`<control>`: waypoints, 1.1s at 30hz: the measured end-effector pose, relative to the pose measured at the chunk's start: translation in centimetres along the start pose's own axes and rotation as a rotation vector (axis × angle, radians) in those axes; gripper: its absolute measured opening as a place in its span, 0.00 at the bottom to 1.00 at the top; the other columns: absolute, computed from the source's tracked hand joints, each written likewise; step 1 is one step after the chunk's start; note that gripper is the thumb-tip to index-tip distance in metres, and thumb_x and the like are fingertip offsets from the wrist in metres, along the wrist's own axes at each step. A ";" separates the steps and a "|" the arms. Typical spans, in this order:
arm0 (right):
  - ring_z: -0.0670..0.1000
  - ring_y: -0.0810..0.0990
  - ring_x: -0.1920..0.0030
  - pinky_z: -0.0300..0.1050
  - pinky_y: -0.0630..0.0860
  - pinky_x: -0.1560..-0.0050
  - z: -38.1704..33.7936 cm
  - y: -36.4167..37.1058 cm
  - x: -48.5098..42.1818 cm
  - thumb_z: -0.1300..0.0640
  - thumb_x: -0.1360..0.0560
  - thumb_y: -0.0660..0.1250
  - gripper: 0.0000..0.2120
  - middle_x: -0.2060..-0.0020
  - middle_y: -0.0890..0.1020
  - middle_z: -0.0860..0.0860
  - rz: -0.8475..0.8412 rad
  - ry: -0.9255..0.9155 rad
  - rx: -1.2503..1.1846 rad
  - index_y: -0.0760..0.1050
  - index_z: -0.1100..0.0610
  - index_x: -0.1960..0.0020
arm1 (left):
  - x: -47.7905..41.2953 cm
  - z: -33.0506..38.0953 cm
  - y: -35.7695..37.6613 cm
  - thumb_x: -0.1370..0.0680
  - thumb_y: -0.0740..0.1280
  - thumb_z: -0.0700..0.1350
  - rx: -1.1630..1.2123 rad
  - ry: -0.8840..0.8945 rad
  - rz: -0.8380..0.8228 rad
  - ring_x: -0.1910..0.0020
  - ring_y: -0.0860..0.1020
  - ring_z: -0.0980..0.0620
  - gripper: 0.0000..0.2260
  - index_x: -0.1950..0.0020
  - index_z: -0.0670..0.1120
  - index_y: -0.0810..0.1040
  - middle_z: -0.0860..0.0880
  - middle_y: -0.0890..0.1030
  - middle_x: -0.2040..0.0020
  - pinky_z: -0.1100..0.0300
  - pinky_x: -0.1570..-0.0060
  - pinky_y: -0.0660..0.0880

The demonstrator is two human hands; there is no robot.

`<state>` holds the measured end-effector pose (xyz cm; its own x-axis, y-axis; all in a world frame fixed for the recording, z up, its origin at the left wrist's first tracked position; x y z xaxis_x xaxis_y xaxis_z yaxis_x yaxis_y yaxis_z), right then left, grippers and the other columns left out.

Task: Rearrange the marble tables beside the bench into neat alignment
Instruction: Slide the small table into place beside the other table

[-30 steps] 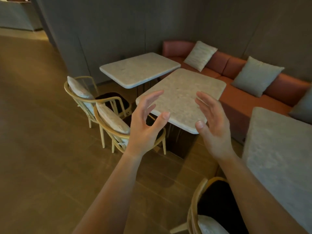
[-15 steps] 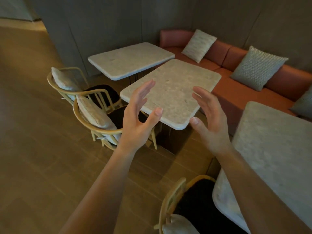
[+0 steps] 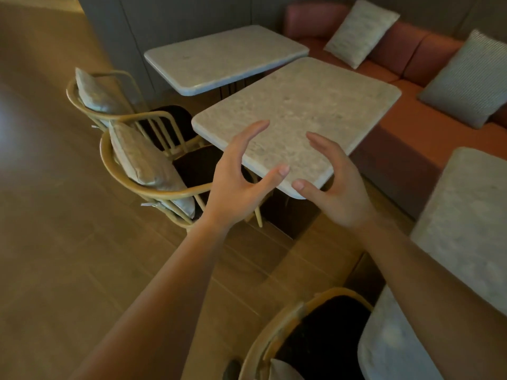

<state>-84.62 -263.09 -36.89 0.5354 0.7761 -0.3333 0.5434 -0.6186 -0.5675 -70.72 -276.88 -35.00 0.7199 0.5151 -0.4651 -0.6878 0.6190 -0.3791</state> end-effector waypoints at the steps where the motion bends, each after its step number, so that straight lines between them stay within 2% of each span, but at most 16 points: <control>1: 0.39 0.65 0.23 0.24 0.60 0.29 2.3 1.3 -0.9 0.33 0.28 0.70 0.43 0.23 0.67 0.41 -0.012 0.022 0.013 0.63 0.48 0.19 | -0.7 -2.4 1.0 0.22 0.70 0.60 -0.012 -0.014 -0.005 0.22 0.67 0.56 0.32 0.21 0.47 0.70 0.50 0.73 0.22 0.56 0.22 0.64; 3: 0.37 0.64 0.24 0.21 0.59 0.31 7.1 3.7 -2.7 0.32 0.28 0.70 0.43 0.23 0.67 0.41 -0.018 0.060 0.030 0.63 0.47 0.19 | -2.5 -7.5 3.2 0.21 0.70 0.59 -0.033 -0.035 -0.018 0.23 0.67 0.59 0.31 0.21 0.49 0.70 0.52 0.72 0.23 0.64 0.24 0.62; 4: 0.37 0.64 0.24 0.21 0.59 0.32 9.6 5.0 -3.7 0.31 0.29 0.71 0.43 0.22 0.67 0.41 -0.018 0.080 0.036 0.63 0.46 0.19 | -3.4 -10.2 4.4 0.20 0.70 0.59 -0.049 -0.050 -0.025 0.23 0.67 0.60 0.30 0.21 0.50 0.69 0.53 0.72 0.23 0.65 0.25 0.62; 6: 0.39 0.64 0.23 0.25 0.60 0.31 13.3 7.1 -5.1 0.29 0.30 0.71 0.44 0.21 0.67 0.42 -0.035 0.114 0.059 0.63 0.45 0.20 | -4.7 -14.5 6.1 0.20 0.69 0.59 -0.100 -0.076 -0.041 0.22 0.67 0.56 0.30 0.20 0.51 0.68 0.53 0.71 0.22 0.58 0.24 0.63; 9: 0.43 0.64 0.21 0.34 0.62 0.27 18.5 10.1 -7.2 0.29 0.30 0.71 0.45 0.20 0.67 0.44 -0.093 0.140 0.120 0.63 0.46 0.20 | -6.2 -20.5 8.6 0.19 0.68 0.60 -0.180 -0.110 -0.071 0.19 0.64 0.49 0.29 0.20 0.54 0.67 0.52 0.69 0.20 0.39 0.21 0.62; 11: 0.47 0.64 0.20 0.47 0.66 0.22 21.3 11.4 -8.2 0.31 0.30 0.74 0.46 0.20 0.67 0.46 -0.151 0.167 0.194 0.63 0.48 0.20 | -7.3 -24.0 9.9 0.19 0.66 0.62 -0.242 -0.169 -0.109 0.16 0.58 0.43 0.28 0.19 0.58 0.66 0.51 0.65 0.17 0.33 0.21 0.56; 13: 0.49 0.64 0.20 0.56 0.65 0.21 23.4 12.2 -9.1 0.32 0.30 0.75 0.47 0.20 0.67 0.46 -0.231 0.167 0.308 0.63 0.50 0.19 | -8.4 -27.0 11.2 0.18 0.64 0.65 -0.298 -0.269 -0.149 0.14 0.49 0.39 0.28 0.19 0.62 0.65 0.50 0.58 0.14 0.31 0.19 0.45; 15: 0.50 0.61 0.18 0.57 0.60 0.19 24.9 13.0 -10.0 0.29 0.29 0.70 0.49 0.19 0.65 0.47 -0.320 0.121 0.467 0.60 0.50 0.17 | -9.4 -29.1 12.5 0.18 0.61 0.67 -0.349 -0.374 -0.180 0.15 0.42 0.36 0.28 0.19 0.65 0.63 0.50 0.52 0.13 0.32 0.21 0.40; 17: 0.50 0.53 0.15 0.56 0.50 0.16 26.1 13.8 -10.6 0.26 0.27 0.63 0.49 0.15 0.58 0.48 -0.401 0.040 0.654 0.54 0.50 0.15 | -9.7 -30.5 14.1 0.18 0.59 0.68 -0.378 -0.455 -0.203 0.16 0.38 0.34 0.29 0.18 0.65 0.59 0.51 0.48 0.12 0.29 0.23 0.38; 19: 0.50 0.45 0.15 0.56 0.44 0.15 27.1 14.2 -11.0 0.27 0.23 0.57 0.47 0.14 0.49 0.47 -0.461 -0.039 0.761 0.45 0.49 0.14 | -9.8 -31.6 15.3 0.17 0.58 0.68 -0.365 -0.569 -0.211 0.17 0.35 0.31 0.30 0.16 0.65 0.55 0.53 0.44 0.13 0.25 0.25 0.38; 21: 0.48 0.40 0.15 0.53 0.41 0.16 28.0 13.6 -11.1 0.27 0.22 0.55 0.47 0.14 0.42 0.45 -0.541 -0.093 0.790 0.38 0.46 0.15 | -9.8 -32.3 16.3 0.17 0.59 0.66 -0.316 -0.694 -0.197 0.18 0.35 0.29 0.32 0.15 0.63 0.52 0.55 0.40 0.13 0.23 0.25 0.41; 24: 0.49 0.37 0.16 0.52 0.39 0.17 29.0 12.5 -11.0 0.24 0.25 0.52 0.47 0.15 0.40 0.43 -0.582 -0.129 0.806 0.35 0.42 0.16 | -10.2 -32.4 17.8 0.17 0.63 0.64 -0.227 -0.773 -0.117 0.17 0.37 0.30 0.35 0.14 0.59 0.50 0.57 0.35 0.14 0.27 0.23 0.49; 26: 0.52 0.40 0.15 0.56 0.41 0.16 29.2 12.3 -10.8 0.24 0.26 0.50 0.46 0.15 0.42 0.43 -0.525 -0.115 0.815 0.38 0.41 0.16 | -10.4 -32.3 18.9 0.17 0.65 0.61 -0.147 -0.799 -0.015 0.17 0.40 0.29 0.36 0.14 0.57 0.50 0.57 0.35 0.15 0.36 0.25 0.62; 28: 0.52 0.43 0.14 0.58 0.43 0.16 29.2 12.5 -10.8 0.25 0.26 0.51 0.45 0.14 0.46 0.43 -0.478 -0.115 0.794 0.43 0.41 0.15 | -10.6 -32.2 19.9 0.16 0.65 0.58 -0.144 -0.787 0.102 0.18 0.49 0.31 0.34 0.14 0.57 0.52 0.58 0.37 0.15 0.46 0.36 0.71; 30: 0.52 0.45 0.14 0.59 0.43 0.16 29.2 12.5 -11.0 0.25 0.26 0.51 0.44 0.14 0.48 0.43 -0.463 -0.126 0.773 0.45 0.41 0.15 | -10.6 -32.3 20.2 0.16 0.64 0.56 -0.172 -0.758 0.237 0.24 0.59 0.37 0.30 0.15 0.58 0.57 0.59 0.40 0.14 0.54 0.48 0.67; 33: 0.52 0.47 0.14 0.59 0.44 0.17 29.5 12.4 -11.2 0.24 0.27 0.51 0.44 0.15 0.51 0.43 -0.446 -0.130 0.740 0.48 0.40 0.16 | -10.7 -33.1 20.6 0.16 0.64 0.56 -0.198 -0.731 0.371 0.28 0.64 0.41 0.26 0.18 0.58 0.63 0.59 0.47 0.14 0.60 0.53 0.63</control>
<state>-103.00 -275.84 -62.41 0.2705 0.9625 -0.0213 0.1007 -0.0503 -0.9936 -95.69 -289.25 -64.30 0.2763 0.9608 0.0215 -0.8459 0.2537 -0.4692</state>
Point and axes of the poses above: each hand's wrist, its own x-axis away from the middle knuckle, its own y-axis out of the palm, z = x × y, the point moved 5 cm from there along -x, towards the middle knuckle
